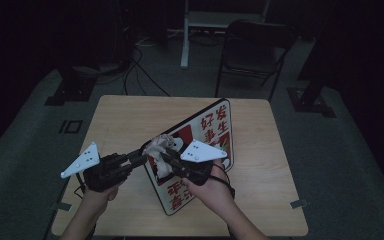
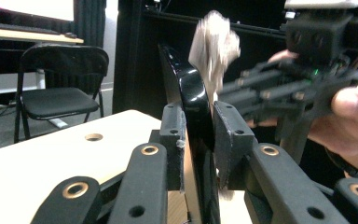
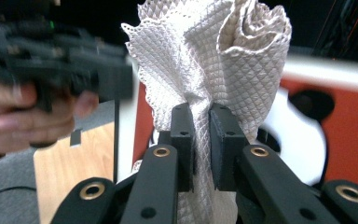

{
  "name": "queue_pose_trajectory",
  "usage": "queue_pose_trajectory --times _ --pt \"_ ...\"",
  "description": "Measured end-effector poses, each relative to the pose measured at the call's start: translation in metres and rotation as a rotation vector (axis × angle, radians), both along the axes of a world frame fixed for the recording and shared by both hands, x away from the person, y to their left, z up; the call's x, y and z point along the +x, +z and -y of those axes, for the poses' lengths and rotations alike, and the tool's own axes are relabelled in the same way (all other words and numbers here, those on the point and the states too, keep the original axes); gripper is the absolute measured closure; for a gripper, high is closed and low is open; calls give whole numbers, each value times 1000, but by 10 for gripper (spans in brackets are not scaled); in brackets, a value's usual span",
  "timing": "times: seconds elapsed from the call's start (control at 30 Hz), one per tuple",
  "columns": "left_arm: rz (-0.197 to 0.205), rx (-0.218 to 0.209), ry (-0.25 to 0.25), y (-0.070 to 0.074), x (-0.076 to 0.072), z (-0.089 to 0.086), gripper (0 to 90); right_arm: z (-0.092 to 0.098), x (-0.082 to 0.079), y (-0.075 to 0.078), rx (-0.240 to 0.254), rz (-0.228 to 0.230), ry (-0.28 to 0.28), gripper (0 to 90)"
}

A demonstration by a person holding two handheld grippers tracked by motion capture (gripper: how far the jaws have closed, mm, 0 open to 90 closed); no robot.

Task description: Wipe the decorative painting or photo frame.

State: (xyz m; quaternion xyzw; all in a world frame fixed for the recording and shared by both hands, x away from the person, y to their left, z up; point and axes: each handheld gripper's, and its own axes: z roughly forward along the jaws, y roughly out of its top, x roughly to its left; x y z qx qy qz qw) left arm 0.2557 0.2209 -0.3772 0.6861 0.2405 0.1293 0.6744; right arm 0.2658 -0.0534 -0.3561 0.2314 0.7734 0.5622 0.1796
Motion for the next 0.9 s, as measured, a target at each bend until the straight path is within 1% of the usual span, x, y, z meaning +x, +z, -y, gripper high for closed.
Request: queue_pose_trajectory --times 0.2,0.3,0.37,0.5,0.6,0.63,0.7,0.9 --pt "5 5 2 0 0 0 759 6 -3 -21 -15 -45 -7 811" --pt "5 8 3 0 0 -1 759 7 -7 -32 -46 -52 -11 811" --pt "7 9 4 0 0 0 759 8 -9 -40 -57 -66 -8 812" --pt "6 9 6 0 -1 0 759 11 -12 -53 -75 -104 -5 812" --pt "7 10 6 0 -1 0 759 12 -15 -63 -91 -121 -5 812" --pt "6 9 4 0 -1 0 759 12 -16 -67 -101 -126 -3 811" --pt "7 7 10 0 -1 1 759 14 -17 -74 -113 -150 3 811" --pt "6 8 9 0 -1 0 760 16 -21 -92 -155 -189 9 812"
